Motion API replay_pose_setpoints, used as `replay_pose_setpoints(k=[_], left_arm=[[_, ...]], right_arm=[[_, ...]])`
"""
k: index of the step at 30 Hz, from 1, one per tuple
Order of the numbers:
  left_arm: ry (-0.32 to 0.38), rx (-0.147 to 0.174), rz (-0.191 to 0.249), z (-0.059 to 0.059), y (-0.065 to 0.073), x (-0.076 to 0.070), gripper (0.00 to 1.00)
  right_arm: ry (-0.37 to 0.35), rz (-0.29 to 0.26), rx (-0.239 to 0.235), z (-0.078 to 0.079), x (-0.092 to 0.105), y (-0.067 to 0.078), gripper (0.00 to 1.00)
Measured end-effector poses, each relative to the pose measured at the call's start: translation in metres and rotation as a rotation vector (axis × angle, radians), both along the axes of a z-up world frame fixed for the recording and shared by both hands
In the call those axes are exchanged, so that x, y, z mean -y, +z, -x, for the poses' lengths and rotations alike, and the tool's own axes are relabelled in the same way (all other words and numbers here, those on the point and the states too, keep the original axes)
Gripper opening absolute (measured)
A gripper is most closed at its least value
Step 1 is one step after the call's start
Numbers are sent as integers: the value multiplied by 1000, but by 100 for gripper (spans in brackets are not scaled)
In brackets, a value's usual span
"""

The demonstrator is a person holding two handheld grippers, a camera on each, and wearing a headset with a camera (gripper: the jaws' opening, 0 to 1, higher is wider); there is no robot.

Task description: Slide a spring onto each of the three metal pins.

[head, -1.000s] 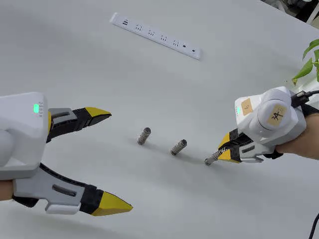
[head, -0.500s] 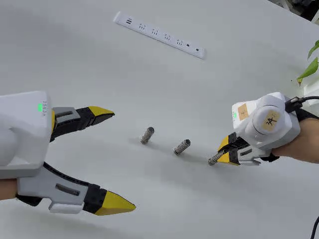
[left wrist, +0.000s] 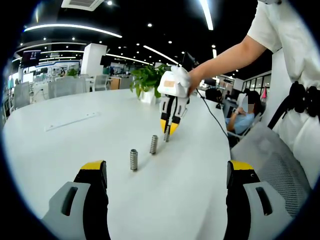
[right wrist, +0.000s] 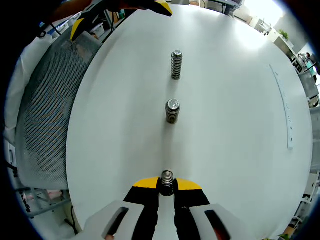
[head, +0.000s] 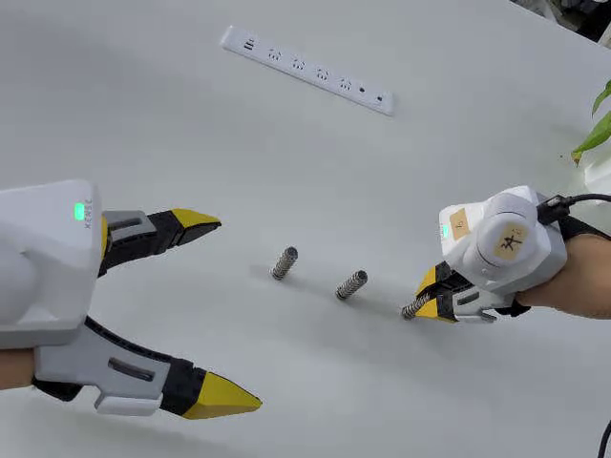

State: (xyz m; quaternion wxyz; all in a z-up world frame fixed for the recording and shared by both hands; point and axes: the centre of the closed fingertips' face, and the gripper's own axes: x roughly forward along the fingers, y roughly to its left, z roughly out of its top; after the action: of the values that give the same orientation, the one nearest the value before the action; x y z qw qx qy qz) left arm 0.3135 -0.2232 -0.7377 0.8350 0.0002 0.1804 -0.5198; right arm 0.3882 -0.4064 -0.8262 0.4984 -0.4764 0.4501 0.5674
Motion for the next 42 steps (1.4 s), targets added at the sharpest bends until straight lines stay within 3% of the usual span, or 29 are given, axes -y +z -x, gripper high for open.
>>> replay_pose_setpoints(k=[14, 25, 32, 42], left_arm=[[-1, -1, -4, 1, 0, -1, 99], [-3, 3, -14, 2, 3, -3, 99], [-9, 10, -30, 3, 3, -5, 99], [-20, 18, -75, 5, 4, -9, 99]], right_arm=[[-12, -6, -4, 2, -1, -2, 8], [-57, -45, 11, 1, -4, 11, 16], [-124, -113, 25, 2, -5, 29, 24], [-294, -286, 76, 12, 5, 61, 36]])
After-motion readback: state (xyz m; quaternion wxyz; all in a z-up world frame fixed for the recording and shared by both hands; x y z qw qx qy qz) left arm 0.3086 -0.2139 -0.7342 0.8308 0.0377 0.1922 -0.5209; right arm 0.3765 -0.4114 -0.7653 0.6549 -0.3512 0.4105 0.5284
